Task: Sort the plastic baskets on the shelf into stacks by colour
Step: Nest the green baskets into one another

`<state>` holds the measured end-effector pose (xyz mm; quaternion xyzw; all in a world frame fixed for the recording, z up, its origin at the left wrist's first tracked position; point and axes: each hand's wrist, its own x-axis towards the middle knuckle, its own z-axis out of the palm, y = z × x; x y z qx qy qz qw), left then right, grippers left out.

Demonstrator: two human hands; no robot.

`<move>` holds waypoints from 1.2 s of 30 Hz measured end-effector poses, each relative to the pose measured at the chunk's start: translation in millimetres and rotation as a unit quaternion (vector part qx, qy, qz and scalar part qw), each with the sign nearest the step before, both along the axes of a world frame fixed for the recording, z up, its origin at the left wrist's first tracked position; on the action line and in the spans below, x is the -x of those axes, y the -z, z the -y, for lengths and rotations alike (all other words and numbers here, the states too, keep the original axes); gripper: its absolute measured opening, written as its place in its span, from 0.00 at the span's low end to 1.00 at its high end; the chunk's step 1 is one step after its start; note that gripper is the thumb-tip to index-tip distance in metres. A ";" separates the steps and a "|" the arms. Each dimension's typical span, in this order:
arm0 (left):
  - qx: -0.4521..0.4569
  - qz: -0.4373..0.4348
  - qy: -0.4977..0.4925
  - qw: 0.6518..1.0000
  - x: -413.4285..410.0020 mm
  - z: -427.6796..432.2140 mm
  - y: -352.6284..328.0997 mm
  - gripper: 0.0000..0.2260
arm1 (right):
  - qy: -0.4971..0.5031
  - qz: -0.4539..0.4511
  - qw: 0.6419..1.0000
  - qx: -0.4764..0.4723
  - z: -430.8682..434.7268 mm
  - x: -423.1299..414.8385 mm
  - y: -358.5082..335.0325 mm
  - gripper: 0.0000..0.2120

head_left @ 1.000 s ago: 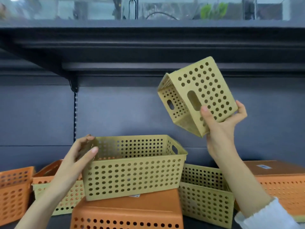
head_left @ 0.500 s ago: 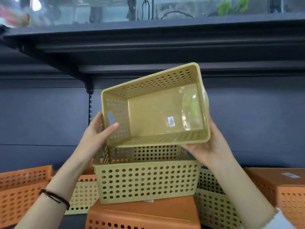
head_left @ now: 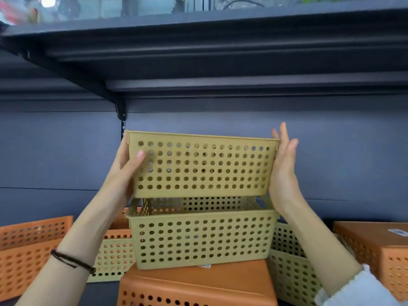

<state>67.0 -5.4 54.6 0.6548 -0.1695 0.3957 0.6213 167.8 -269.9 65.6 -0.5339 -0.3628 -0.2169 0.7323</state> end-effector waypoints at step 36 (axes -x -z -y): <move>-0.059 -0.044 -0.045 0.996 -2.9 4.9 66.2 0.37 | -0.011 -0.010 0.988 0.151 37.4 -32.1 82.6 0.37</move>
